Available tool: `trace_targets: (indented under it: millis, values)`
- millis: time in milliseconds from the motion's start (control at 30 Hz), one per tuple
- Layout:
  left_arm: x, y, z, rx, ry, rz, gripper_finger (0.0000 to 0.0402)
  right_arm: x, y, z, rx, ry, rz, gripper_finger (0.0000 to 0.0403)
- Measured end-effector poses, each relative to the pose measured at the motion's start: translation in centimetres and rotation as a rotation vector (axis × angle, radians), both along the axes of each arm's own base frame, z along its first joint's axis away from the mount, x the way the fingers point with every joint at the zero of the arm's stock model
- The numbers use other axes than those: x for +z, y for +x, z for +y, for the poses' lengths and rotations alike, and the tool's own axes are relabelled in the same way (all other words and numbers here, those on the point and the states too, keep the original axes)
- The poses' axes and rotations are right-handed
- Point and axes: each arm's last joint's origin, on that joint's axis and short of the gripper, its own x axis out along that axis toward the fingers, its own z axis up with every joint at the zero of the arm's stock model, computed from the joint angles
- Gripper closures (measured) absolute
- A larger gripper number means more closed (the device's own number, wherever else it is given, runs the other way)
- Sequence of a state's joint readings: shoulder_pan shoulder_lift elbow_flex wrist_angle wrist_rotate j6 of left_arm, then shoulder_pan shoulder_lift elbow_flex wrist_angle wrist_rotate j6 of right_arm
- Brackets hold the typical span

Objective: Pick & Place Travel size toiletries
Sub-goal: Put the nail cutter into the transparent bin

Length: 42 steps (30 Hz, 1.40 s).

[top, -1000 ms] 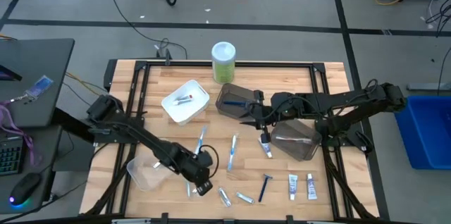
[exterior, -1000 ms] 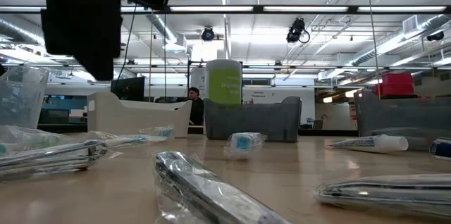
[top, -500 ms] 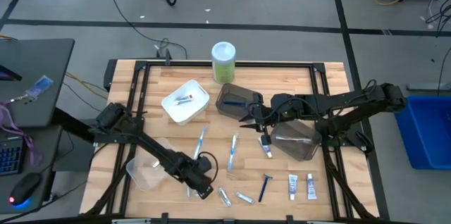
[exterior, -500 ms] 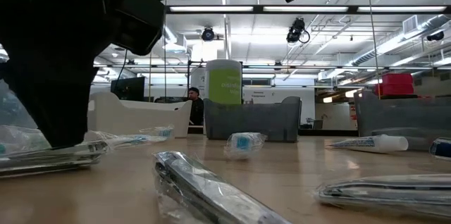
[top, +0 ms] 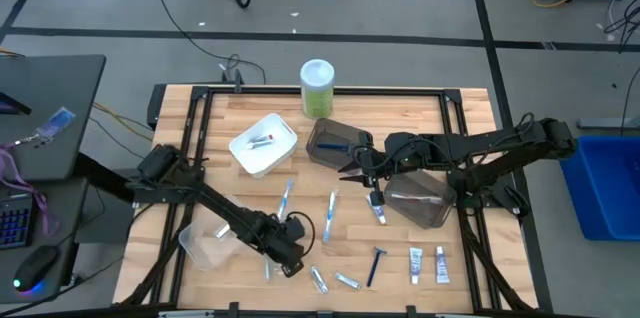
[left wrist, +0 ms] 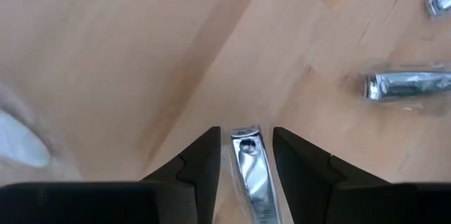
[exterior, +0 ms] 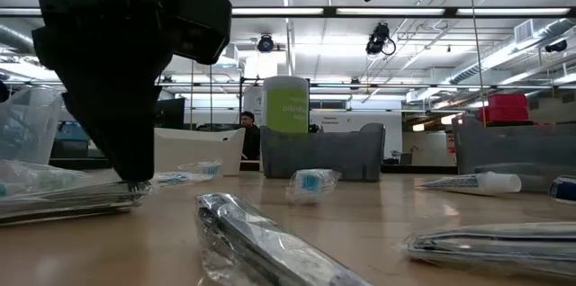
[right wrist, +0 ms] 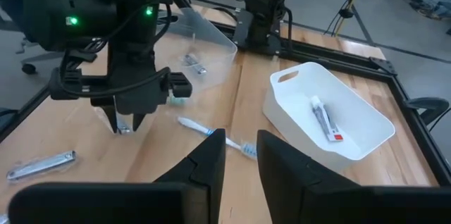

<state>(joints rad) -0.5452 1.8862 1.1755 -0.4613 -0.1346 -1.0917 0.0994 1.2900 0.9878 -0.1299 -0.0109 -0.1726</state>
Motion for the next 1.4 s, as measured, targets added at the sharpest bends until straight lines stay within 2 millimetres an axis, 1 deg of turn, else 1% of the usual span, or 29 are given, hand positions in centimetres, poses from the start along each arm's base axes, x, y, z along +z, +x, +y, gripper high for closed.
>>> trace_targets:
  millis: [200, 433, 600, 667, 800, 900, 1000, 1133, 1233, 1267, 1400]
  values:
    - [0.0, 0.1, 0.0, -0.103, -0.033, 0.025, 0.0277, 0.0, 0.0, 0.0, 0.000, 0.000, 0.000, 0.0310]
    - [0.0, -0.1, 0.0, -0.206, -0.012, 0.031, 0.0281, 0.0, 0.0, 0.0, 0.000, 0.000, 0.000, 0.0309]
    - [-0.6, 0.1, -0.1, -0.272, 0.015, 0.033, 0.0255, 0.0, 0.0, 0.0, 0.000, 0.000, 0.000, 0.0312]
    - [-1.0, 0.2, -0.2, -0.278, 0.008, 0.036, 0.0240, 0.0, 0.0, 0.0, 0.000, 0.000, 0.000, 0.0312]
    - [-0.9, 0.2, -0.2, -0.277, 0.006, 0.039, 0.0212, 0.0, 0.0, 0.0, 0.000, 0.000, -0.002, 0.0309]
    - [-0.9, 0.2, -0.2, -0.297, 0.026, 0.031, 0.0209, 0.0, 0.0, 0.0, 0.000, 0.000, -0.002, 0.0310]
    - [-1.0, 0.1, -0.1, -0.335, 0.046, 0.030, 0.0231, 0.0, 0.0, 0.0, 0.000, 0.000, -0.001, 0.0312]
    - [-1.0, 0.2, 0.1, -0.315, 0.103, 0.018, 0.0290, 0.0, 0.0, 0.0, 0.000, 0.000, 0.000, 0.0309]
    - [-1.0, 0.3, 0.2, -0.295, 0.113, 0.008, 0.0334, 0.0, 0.0, 0.0, 0.000, 0.000, 0.000, 0.0308]
    - [-1.0, 0.3, 0.2, -0.278, 0.114, 0.003, 0.0341, 0.0, 0.0, 0.0, 0.000, 0.000, 0.000, 0.0308]
    - [-0.6, 0.7, 0.4, -0.202, 0.112, 0.002, 0.0342, 0.0, 0.0, 0.0, 0.000, 0.000, 0.000, 0.0310]
